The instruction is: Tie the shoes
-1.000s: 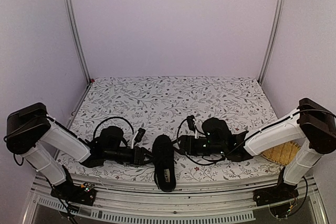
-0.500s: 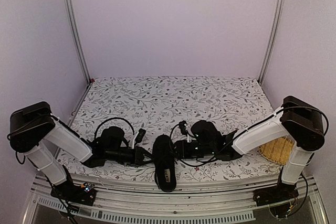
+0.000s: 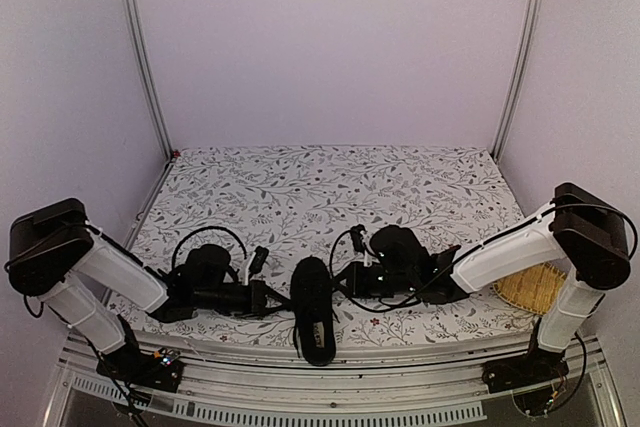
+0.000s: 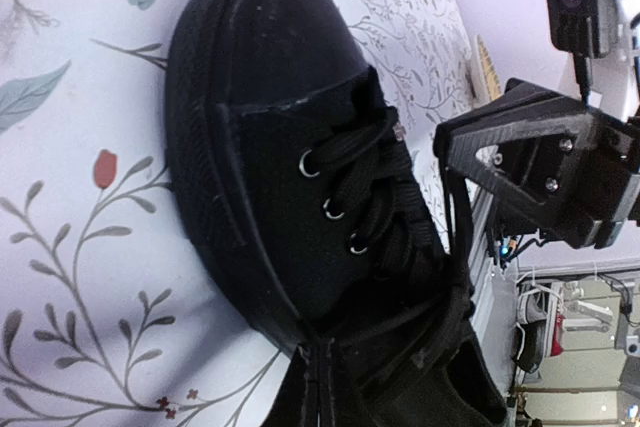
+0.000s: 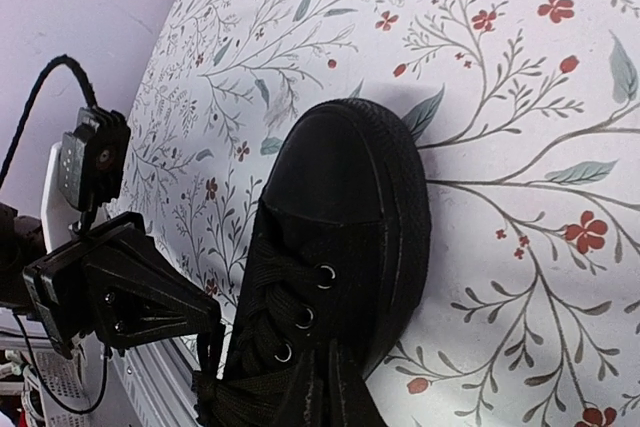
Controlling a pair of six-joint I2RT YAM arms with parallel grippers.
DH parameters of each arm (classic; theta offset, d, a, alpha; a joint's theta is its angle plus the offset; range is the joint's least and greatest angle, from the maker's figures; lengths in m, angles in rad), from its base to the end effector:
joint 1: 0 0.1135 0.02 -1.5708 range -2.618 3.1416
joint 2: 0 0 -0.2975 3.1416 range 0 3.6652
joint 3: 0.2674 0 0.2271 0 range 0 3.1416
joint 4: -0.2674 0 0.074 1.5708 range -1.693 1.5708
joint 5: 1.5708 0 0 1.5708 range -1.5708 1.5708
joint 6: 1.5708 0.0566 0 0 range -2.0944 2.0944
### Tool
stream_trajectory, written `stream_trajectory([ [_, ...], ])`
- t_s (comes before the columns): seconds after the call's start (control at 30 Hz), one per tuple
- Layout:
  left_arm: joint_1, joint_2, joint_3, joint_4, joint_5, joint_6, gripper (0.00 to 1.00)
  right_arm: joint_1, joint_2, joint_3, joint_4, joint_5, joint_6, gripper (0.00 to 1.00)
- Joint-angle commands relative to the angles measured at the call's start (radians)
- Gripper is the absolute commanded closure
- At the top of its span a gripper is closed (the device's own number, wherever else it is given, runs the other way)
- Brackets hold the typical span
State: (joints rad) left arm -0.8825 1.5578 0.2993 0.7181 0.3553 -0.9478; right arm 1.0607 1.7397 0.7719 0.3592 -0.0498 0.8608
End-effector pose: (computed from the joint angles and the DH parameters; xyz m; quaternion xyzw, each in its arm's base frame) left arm 0.1433 -0.2052 0.1556 0.0591 0.8589 -0.4782 0.1738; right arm 0.1688 0.3075 0.1858 -0.0999 0.8806 0.3918 0.2469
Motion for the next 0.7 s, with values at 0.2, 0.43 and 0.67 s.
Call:
stream_trajectory([
  [0.2, 0.008, -0.12, -0.098, -0.096, -0.138, -0.047, 1.0, -0.05, -0.074, -0.091, -0.063, 0.096, 0.052, 0.98],
  [0.43, 0.009, -0.202, -0.153, -0.181, -0.216, -0.102, 1.0, -0.065, -0.117, -0.134, -0.09, 0.136, 0.077, 0.98],
  [0.67, 0.014, -0.242, -0.134, -0.205, -0.196, -0.055, 1.0, -0.072, -0.124, -0.126, -0.045, 0.077, 0.028, 0.98],
])
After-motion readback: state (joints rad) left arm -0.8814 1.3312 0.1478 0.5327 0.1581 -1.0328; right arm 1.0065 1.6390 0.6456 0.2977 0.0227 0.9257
